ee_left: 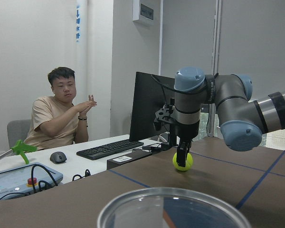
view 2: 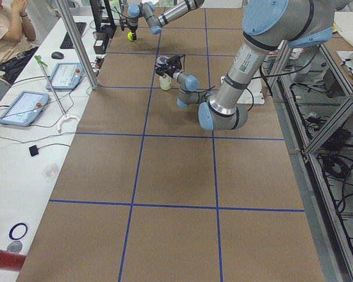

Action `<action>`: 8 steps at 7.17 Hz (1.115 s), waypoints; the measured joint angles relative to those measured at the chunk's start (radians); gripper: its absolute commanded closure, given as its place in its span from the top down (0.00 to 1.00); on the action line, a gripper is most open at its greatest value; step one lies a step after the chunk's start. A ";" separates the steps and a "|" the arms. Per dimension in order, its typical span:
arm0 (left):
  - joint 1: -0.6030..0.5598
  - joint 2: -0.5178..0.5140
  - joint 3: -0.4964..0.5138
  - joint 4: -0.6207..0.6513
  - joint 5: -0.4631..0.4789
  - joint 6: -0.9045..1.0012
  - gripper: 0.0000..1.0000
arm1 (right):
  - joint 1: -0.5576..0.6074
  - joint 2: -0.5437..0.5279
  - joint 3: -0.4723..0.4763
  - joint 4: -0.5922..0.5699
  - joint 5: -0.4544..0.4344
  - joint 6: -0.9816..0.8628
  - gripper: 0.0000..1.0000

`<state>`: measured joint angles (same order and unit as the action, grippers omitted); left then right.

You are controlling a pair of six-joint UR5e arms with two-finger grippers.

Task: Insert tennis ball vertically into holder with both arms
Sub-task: 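Lift the second ball with the right gripper and carry it toward the tube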

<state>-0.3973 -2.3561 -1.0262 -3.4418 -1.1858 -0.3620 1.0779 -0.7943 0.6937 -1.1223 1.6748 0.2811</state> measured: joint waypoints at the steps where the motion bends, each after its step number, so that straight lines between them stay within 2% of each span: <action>1: 0.000 0.000 0.000 0.000 0.000 0.000 0.99 | -0.004 -0.001 -0.002 0.001 -0.004 0.001 0.04; 2: 0.000 0.000 0.000 0.000 0.000 0.000 0.99 | -0.006 -0.002 -0.003 0.001 -0.007 0.002 0.00; 5: 0.000 0.000 0.000 0.000 0.000 0.000 0.99 | 0.015 0.002 0.013 0.000 -0.003 0.021 0.00; 6: 0.000 -0.001 0.000 0.000 0.000 0.000 0.99 | 0.025 0.004 0.045 -0.002 0.028 0.064 0.00; 8: 0.000 -0.003 -0.002 0.001 0.000 -0.001 0.99 | 0.041 -0.007 0.165 -0.017 0.181 0.223 0.00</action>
<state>-0.3973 -2.3588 -1.0278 -3.4409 -1.1858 -0.3634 1.1190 -0.8016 0.8584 -1.1392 1.8556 0.5037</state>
